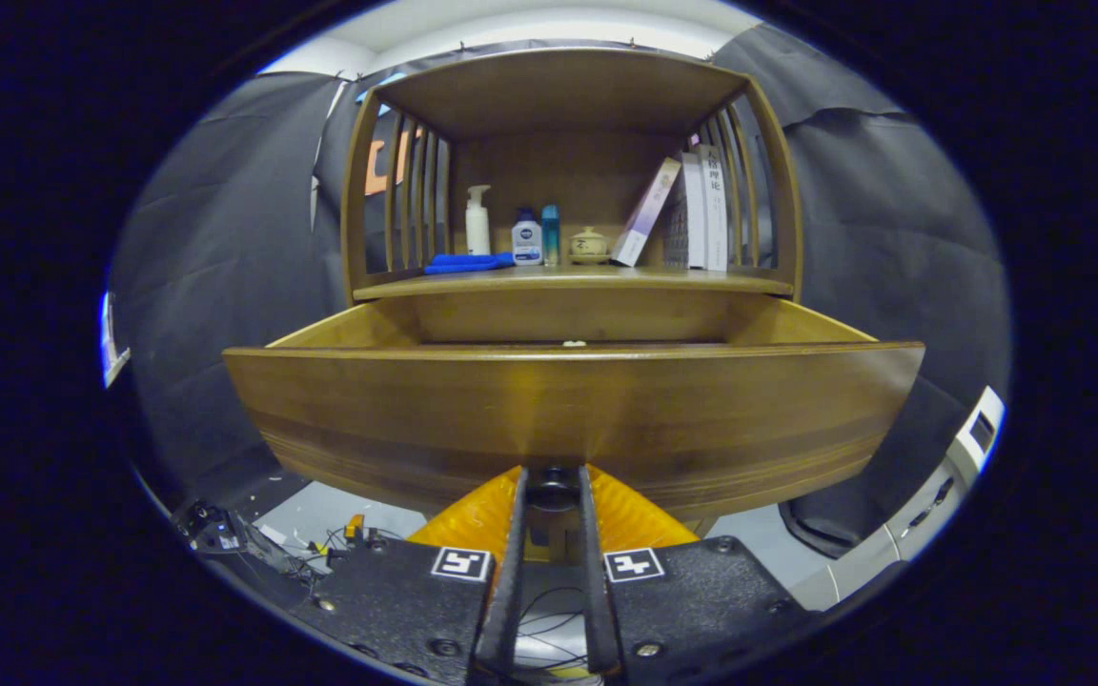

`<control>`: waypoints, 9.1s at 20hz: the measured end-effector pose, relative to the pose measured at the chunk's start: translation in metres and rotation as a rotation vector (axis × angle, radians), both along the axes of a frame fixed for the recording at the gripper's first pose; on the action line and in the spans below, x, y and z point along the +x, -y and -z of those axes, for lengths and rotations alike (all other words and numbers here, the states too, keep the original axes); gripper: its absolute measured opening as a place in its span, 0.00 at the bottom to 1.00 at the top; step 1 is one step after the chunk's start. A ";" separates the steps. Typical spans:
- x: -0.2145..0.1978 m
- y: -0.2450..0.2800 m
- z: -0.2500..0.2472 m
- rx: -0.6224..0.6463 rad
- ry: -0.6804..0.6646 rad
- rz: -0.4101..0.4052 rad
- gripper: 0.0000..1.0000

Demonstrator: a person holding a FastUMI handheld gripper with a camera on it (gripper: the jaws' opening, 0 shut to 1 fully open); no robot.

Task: Pull open the drawer, take out the items inside it, and place them on the countertop above the cabinet.

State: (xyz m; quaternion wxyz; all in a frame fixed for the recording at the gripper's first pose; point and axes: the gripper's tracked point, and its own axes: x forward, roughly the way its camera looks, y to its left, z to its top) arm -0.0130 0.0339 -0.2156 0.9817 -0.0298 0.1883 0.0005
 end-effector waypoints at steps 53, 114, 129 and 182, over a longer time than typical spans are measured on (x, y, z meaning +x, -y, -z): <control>0.140 -0.010 -0.038 0.103 -0.747 0.021 0.22; 0.045 -0.036 -0.240 0.108 0.332 -0.085 0.99; -0.029 -0.001 -0.083 0.085 0.228 0.038 0.99; 0.192 0.003 -0.037 0.012 0.131 0.055 0.99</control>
